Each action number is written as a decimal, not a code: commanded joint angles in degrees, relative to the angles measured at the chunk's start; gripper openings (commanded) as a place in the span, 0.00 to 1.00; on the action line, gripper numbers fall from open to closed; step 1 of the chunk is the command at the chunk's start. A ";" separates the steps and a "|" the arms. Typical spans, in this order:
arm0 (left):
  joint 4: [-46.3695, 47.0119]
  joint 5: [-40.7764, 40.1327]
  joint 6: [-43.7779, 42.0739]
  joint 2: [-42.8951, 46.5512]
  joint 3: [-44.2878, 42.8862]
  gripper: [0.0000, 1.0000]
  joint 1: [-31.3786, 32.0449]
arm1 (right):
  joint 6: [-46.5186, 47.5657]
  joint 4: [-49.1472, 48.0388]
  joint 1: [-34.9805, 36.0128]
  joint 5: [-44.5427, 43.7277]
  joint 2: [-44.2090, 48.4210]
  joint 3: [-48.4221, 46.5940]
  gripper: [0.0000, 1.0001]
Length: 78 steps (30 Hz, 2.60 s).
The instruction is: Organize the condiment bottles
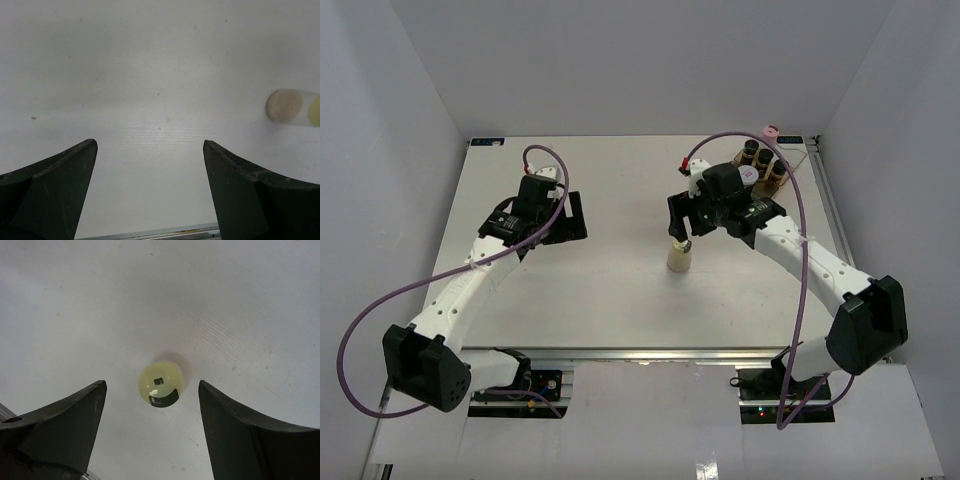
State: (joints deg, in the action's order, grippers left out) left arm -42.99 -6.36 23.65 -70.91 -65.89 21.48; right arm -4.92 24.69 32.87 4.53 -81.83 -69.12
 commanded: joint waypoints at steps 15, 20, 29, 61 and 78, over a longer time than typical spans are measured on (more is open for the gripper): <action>8.40 4.93 -3.11 5.24 15.38 0.98 -3.64 | 2.94 0.67 3.79 -4.74 -8.74 2.93 0.81; 8.62 4.51 -3.19 5.91 16.11 0.98 -3.71 | 2.23 0.03 4.11 -7.13 -10.06 3.69 0.80; 8.62 3.99 -3.26 6.97 16.76 0.98 -3.66 | 1.66 -0.78 4.22 -8.50 -11.72 3.07 0.50; 10.14 10.36 -3.37 15.01 20.44 0.98 -2.92 | 0.04 5.03 -32.59 -21.76 -32.30 -58.82 0.08; 10.62 11.07 -3.84 13.80 20.48 0.98 -2.41 | -1.63 -10.75 -40.70 -11.88 -46.17 -54.80 0.08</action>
State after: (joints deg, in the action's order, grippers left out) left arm -33.78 3.87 20.38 -57.42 -45.43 18.70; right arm -5.67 22.14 -8.40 -10.59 -127.50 -124.78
